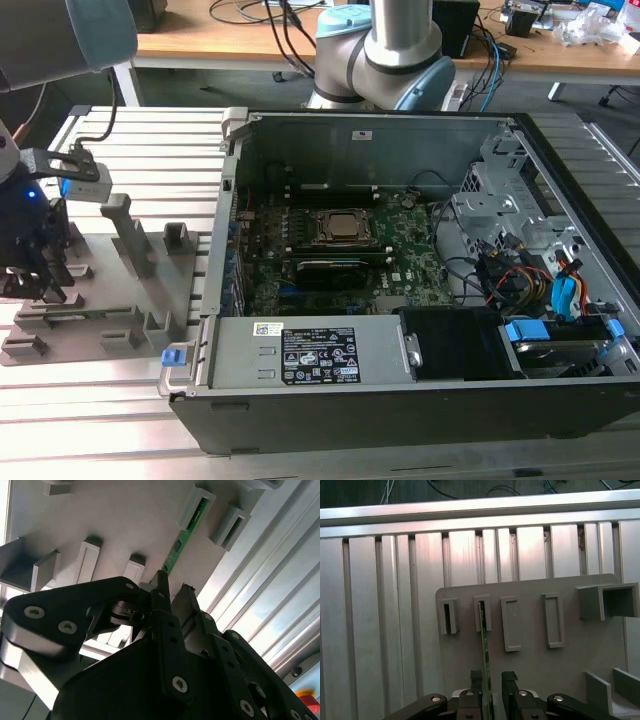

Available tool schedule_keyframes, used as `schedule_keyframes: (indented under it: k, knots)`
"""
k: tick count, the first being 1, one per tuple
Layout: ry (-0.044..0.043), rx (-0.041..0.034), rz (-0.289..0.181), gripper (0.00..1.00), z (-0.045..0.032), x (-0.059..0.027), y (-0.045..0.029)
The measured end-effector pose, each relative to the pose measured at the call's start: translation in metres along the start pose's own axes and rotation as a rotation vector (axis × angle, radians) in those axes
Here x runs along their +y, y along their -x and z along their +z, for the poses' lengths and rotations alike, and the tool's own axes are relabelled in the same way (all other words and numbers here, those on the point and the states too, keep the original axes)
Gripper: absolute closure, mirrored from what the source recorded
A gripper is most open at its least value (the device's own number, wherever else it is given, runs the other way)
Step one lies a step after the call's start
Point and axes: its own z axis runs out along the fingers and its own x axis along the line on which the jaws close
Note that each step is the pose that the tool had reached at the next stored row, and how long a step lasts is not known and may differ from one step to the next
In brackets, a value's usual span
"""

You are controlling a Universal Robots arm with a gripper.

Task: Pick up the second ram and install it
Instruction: 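Pick up the second ram and move it above second insertion slot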

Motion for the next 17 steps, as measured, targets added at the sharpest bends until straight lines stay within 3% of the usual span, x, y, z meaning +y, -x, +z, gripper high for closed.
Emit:
schedule_keyframes:
  k: [3,6,11,14,17]
  knots:
    - [0.0007,-0.016,0.0,0.7,0.0062,-0.0002,-0.0063]
    - [0.0011,-0.0247,-0.005,0.7,0.0111,-0.0005,-0.012]
    - [0.0012,-0.0322,-0.021,0.7,0.0227,-0.0033,-0.0123]
    - [0.001,-0.0326,-0.024,0.7,0.029,-0.0083,-0.0119]
    - [0.0012,-0.035,-0.034,0.7,0.0411,-0.0112,-0.0113]
